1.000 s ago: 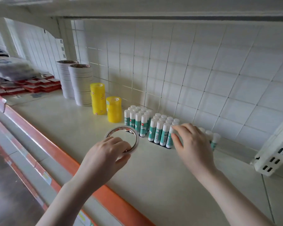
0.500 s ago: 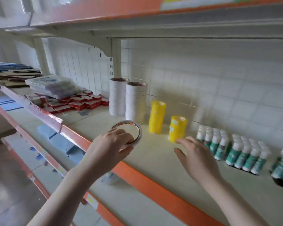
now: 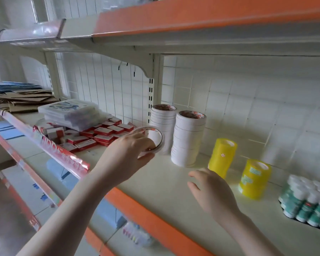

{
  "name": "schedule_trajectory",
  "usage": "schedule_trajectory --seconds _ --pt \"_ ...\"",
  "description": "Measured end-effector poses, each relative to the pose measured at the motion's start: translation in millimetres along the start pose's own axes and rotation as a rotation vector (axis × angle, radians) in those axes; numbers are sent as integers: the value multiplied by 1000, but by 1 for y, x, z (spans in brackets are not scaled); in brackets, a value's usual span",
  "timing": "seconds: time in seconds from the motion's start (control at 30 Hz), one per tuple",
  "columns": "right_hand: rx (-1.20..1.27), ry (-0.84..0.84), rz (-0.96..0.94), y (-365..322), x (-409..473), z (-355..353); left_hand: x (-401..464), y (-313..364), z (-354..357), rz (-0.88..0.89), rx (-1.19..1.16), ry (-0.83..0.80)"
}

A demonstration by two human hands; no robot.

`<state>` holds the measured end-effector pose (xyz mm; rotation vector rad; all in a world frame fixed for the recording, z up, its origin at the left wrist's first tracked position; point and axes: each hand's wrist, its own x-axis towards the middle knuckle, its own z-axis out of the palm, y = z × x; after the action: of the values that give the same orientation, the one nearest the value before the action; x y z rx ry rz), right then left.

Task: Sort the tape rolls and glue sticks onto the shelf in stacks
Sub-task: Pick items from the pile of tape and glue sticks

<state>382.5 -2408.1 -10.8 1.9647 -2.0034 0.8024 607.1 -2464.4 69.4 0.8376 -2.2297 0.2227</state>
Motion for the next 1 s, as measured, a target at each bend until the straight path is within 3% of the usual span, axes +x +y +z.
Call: schedule_trajectory --seconds 0.3,0.6,0.7,1.0 --pt "-79 -21 -89 -7 60 44 84 -54 8 6 -46 -16" --pt "-105 1 -41 -13 69 70 147 -90 26 94 -68 -189" --pt "-184 -112 27 -13 70 71 156 -97 33 102 -95 -245" --pt "-287 5 38 -7 65 84 172 -105 50 171 -120 -302"
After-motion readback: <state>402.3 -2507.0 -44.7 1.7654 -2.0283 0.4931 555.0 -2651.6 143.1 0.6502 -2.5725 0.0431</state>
